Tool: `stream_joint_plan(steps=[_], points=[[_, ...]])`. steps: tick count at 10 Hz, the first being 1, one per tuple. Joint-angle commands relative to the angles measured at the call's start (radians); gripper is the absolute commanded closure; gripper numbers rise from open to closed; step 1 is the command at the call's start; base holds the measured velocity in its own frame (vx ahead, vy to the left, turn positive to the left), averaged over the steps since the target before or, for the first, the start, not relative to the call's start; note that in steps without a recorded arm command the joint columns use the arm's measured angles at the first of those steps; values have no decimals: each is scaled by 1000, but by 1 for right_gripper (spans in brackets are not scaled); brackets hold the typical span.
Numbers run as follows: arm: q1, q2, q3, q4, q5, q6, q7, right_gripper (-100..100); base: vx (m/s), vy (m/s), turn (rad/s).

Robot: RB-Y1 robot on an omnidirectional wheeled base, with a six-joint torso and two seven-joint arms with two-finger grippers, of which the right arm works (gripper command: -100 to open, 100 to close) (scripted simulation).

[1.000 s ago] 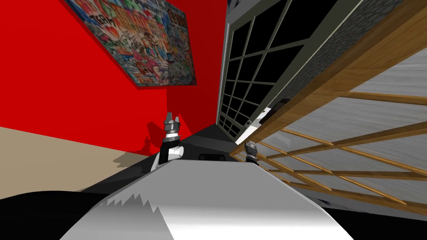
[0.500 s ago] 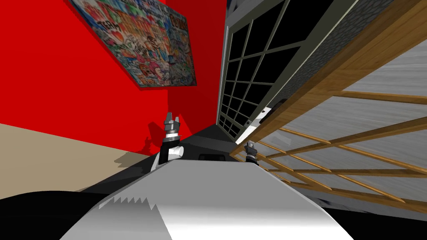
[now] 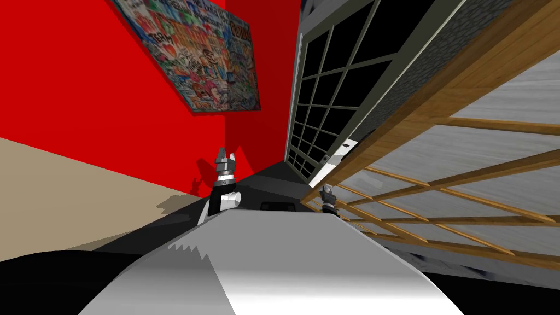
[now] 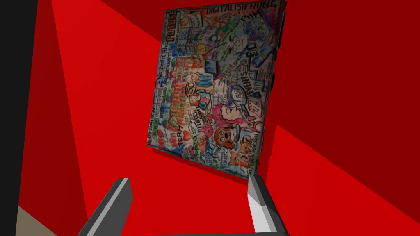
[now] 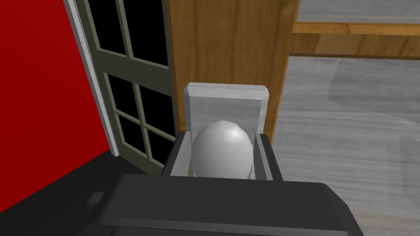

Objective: Pull the door open

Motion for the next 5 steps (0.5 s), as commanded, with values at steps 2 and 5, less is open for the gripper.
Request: stream_joint_plan(steps=[2,5], points=[[20,-9,41,-18,21,-9,-16,100,-235,6,47],[32,-25,79,-36,42,-18,-35,100,-222,-26,58]])
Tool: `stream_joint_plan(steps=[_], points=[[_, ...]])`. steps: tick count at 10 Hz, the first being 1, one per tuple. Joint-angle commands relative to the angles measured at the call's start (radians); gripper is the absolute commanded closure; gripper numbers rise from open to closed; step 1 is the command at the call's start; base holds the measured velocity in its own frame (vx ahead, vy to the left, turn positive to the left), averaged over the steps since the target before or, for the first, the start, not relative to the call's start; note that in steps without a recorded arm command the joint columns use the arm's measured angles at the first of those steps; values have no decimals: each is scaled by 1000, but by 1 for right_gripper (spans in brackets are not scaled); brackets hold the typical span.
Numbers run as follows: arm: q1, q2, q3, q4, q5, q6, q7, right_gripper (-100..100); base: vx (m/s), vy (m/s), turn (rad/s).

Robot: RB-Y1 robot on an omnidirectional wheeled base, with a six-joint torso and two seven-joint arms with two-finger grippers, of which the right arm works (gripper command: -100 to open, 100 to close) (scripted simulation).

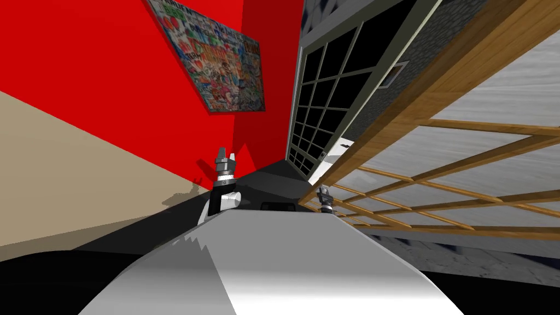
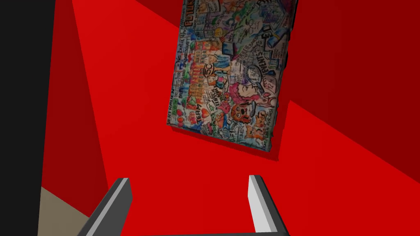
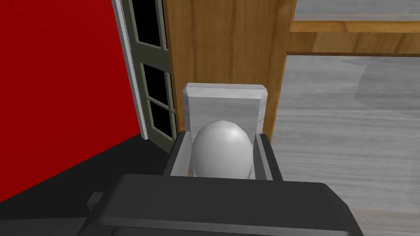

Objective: Pull the door open

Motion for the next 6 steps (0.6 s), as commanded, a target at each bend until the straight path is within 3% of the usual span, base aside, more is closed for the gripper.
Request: stream_joint_plan(steps=[1,2,3,6], points=[[0,0,0,0,0,0,0,100,-97,-8,20],[18,-18,29,-2,18,-23,-25,100,-149,32,100],[22,-23,36,-2,22,-30,-32,100,-225,-4,84],[53,-63,85,-4,55,-80,-82,100,-204,-16,86]])
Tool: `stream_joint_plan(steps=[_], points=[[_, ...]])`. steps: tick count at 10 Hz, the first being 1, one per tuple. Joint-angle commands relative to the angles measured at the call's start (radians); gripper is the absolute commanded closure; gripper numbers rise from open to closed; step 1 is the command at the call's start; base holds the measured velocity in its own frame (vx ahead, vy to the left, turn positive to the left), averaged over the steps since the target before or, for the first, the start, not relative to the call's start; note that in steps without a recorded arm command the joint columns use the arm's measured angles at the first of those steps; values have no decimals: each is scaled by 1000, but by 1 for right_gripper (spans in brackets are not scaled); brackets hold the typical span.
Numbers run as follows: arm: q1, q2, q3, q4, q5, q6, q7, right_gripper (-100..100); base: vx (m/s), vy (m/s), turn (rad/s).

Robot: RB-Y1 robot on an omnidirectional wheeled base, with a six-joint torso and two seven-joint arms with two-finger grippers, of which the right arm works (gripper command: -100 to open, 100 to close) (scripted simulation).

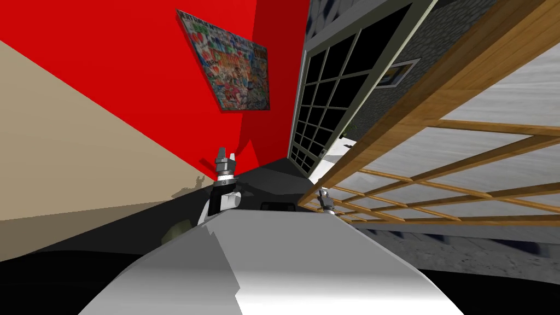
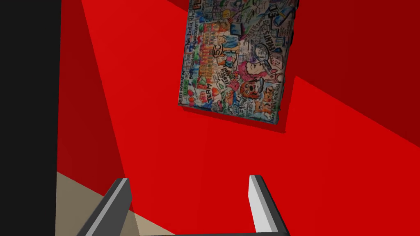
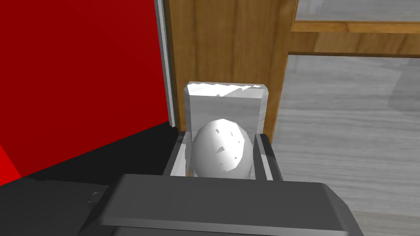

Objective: Pull the door open

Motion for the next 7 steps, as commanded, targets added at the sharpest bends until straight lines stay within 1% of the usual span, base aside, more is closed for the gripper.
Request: stream_joint_plan(steps=[1,3,4,5,7], points=[[19,-18,21,-8,13,-20,-21,100,-223,9,68],[32,-36,43,-8,27,-42,-43,100,-204,-4,53],[25,-30,35,-5,22,-32,-34,100,-100,-5,6],[40,-33,58,14,37,-67,-49,100,-19,12,-18],[52,-36,76,33,51,-104,-62,100,15,19,-22]])
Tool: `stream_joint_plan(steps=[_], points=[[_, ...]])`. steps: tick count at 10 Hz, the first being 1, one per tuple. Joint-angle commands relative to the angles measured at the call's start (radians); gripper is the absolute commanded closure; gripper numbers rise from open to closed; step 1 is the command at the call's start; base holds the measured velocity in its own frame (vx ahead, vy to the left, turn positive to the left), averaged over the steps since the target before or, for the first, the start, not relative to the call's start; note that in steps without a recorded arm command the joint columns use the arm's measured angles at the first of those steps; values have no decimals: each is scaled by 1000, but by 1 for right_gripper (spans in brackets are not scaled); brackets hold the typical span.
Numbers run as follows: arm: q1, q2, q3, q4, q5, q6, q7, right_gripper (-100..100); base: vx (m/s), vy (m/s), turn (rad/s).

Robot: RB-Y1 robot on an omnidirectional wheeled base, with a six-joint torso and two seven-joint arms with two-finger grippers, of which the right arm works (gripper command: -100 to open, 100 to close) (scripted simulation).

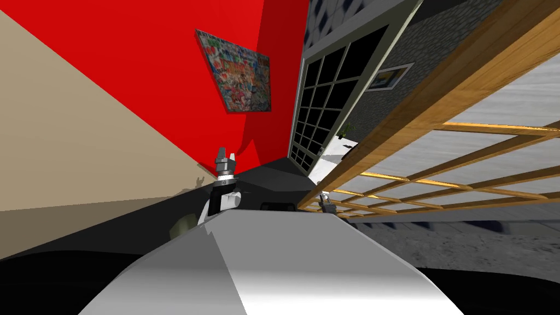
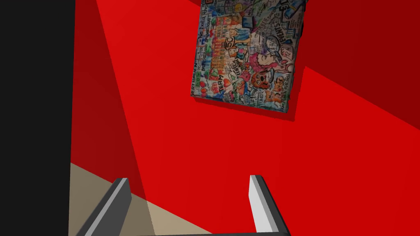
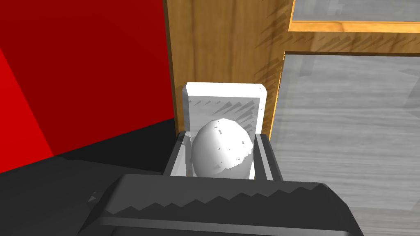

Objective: Pull the door open

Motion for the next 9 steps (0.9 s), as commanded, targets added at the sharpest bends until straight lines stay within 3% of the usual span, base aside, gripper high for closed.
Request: stream_joint_plan(steps=[1,3,4,5,8,9], points=[[12,-1,21,13,15,-35,-12,100,23,9,-11],[29,-6,46,38,33,-85,-29,100,27,3,-10],[29,-6,46,38,33,-85,-29,100,7,2,-14],[47,-11,73,65,53,-134,-47,100,0,0,0],[74,-19,114,105,82,-215,-74,100,-10,-8,-23],[74,-19,114,105,82,-217,-74,100,-14,-14,-12]])
